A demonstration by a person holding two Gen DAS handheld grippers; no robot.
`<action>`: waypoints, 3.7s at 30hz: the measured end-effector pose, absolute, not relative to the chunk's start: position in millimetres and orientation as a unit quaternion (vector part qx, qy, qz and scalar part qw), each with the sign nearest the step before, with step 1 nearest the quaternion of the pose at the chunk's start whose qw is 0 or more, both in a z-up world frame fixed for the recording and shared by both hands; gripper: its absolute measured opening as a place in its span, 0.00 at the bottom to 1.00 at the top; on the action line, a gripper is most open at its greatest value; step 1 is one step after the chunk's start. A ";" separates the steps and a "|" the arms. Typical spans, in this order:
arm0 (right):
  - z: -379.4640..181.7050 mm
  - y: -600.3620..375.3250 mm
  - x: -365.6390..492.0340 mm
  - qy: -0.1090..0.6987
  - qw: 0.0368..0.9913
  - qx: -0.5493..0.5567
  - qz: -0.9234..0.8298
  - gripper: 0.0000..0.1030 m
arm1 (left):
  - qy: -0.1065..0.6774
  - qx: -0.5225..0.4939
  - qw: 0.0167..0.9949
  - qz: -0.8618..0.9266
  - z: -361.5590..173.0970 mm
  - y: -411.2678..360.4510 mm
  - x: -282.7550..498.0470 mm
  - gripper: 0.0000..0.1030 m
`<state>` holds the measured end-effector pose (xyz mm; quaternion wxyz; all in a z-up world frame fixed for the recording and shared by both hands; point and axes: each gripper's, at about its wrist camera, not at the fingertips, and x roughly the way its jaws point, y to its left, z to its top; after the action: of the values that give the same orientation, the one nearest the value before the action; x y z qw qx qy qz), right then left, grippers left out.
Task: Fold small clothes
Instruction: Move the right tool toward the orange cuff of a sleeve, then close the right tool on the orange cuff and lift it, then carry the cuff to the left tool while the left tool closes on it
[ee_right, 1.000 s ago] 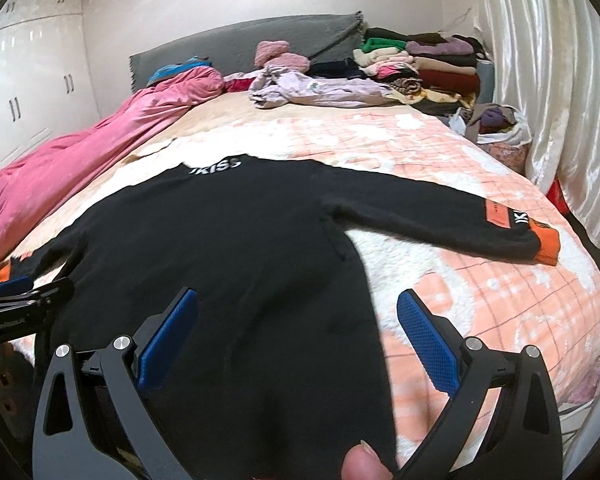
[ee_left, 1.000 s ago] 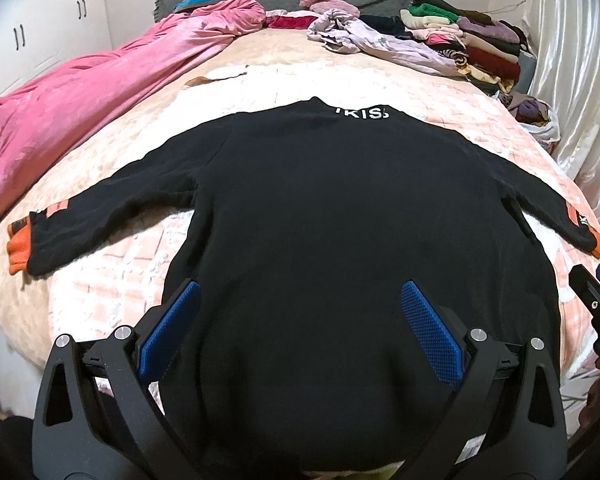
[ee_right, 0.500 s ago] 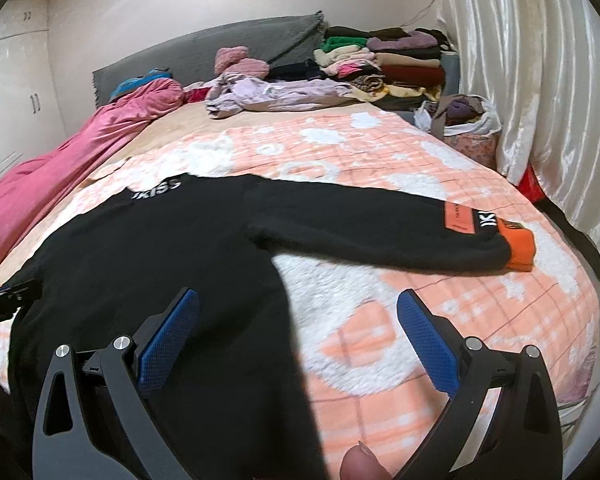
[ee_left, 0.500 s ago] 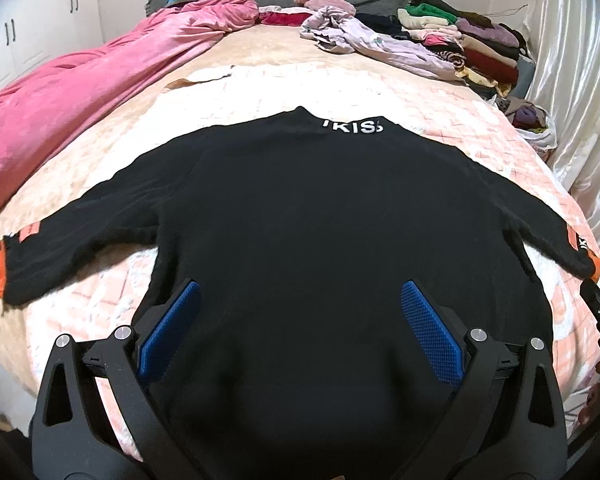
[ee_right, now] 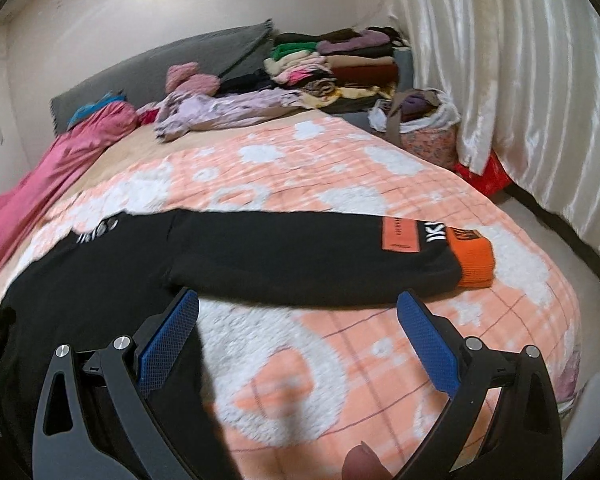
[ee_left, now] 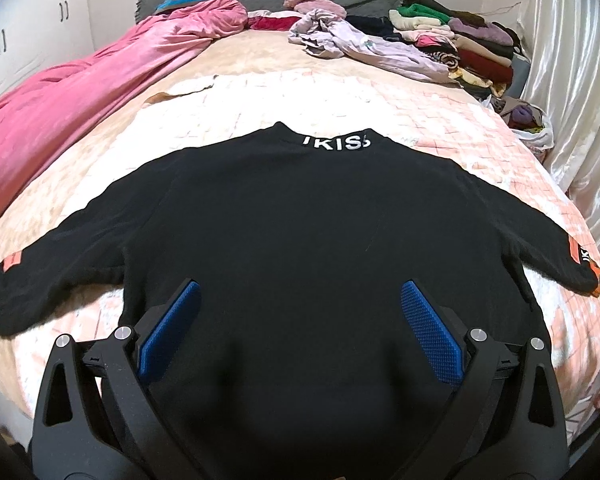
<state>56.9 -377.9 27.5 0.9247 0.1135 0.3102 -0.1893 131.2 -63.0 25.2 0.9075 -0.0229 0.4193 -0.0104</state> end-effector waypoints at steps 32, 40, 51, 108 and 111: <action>-1.1 -552.9 59.9 0.357 0.849 0.181 -0.344 0.96 | 0.426 0.011 0.902 -0.069 4.2 -94.9 214.0 0.91; -29.2 -574.9 78.8 0.398 0.828 0.233 -0.319 0.63 | 0.423 0.015 0.904 -0.065 -6.5 -82.7 228.9 0.91; -30.4 -554.0 93.6 0.386 0.837 0.255 -0.293 0.14 | 0.423 -0.022 0.903 -0.077 -19.2 -57.5 240.9 0.91; 30.0 -210.0 246.1 0.382 0.910 0.156 0.042 0.35 | 0.426 -0.120 0.880 -0.169 -21.8 11.5 229.4 0.80; 27.6 -230.2 235.3 0.382 0.908 0.170 0.024 0.37 | 0.426 -0.137 0.872 -0.197 -24.8 0.1 233.4 0.59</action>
<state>235.3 -230.2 27.6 0.9081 0.1699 0.3819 0.0243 233.4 0.1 -24.8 0.8724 -0.1369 0.4261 -0.1967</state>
